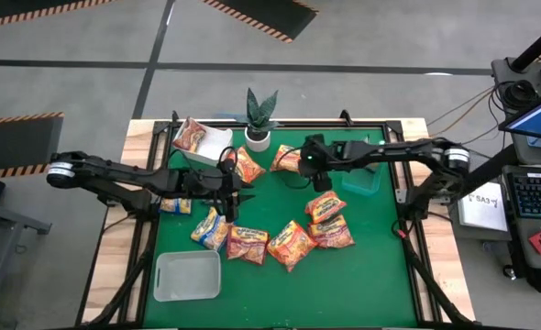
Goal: Sort Maruchan noodles
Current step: Put the orange noodle pack into the gray bin
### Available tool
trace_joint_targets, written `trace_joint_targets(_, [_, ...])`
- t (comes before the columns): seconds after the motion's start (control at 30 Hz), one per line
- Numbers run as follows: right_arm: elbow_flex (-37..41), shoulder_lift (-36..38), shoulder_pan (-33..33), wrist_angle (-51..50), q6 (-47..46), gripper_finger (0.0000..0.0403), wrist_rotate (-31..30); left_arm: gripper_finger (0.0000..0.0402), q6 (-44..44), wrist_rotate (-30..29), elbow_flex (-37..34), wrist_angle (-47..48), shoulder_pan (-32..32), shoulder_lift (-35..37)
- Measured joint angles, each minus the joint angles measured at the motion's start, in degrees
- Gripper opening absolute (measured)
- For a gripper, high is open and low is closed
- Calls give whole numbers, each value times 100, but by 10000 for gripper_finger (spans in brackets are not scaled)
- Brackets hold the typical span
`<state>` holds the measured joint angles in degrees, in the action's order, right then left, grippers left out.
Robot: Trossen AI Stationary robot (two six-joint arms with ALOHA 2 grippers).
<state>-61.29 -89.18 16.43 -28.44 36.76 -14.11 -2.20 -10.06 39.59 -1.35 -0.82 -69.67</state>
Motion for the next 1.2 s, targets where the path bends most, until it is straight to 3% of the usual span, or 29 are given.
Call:
trace_joint_targets(0.13, [-213,-484,9,56,40,219,-184,116,32,-1,0,-6,0,0])
trace_joint_targets(0.3, [-572,-1137,11,92,-72,219,-839,116,46,-3,2,-6,0,0])
trace_joint_targets(0.5, [-901,-1571,22,108,-117,206,-855,116,35,-3,2,-7,0,0])
trace_joint_targets(0.63, [-969,-1619,36,193,-163,154,-850,116,24,-3,2,-21,0,0])
trace_joint_targets(0.8, [-960,-1528,50,168,-301,51,-798,116,21,-3,2,-207,0,0])
trace_joint_targets(0.9, [-960,-1405,50,86,-395,16,-391,116,44,-5,2,-451,0,-44])
trace_joint_targets(1.2, [-938,-1017,-101,-176,-1777,9,1567,119,237,-7,7,-1980,0,-985])
